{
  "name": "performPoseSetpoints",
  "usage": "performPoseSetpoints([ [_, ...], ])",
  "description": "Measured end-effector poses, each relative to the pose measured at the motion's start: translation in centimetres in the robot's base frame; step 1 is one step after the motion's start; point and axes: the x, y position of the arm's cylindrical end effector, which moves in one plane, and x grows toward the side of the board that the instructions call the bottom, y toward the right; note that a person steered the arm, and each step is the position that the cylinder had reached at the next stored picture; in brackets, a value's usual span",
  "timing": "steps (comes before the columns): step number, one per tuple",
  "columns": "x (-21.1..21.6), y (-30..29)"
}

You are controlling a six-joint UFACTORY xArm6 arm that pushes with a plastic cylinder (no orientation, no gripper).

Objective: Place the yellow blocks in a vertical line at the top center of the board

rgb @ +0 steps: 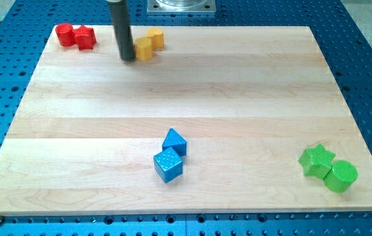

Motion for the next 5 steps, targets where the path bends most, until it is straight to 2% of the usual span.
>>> performPoseSetpoints([
  [1,1.0,4.3],
  [2,-2.5,0.3],
  [3,-6.0,2.0],
  [4,-6.3,4.4],
  [5,-3.2,2.9],
])
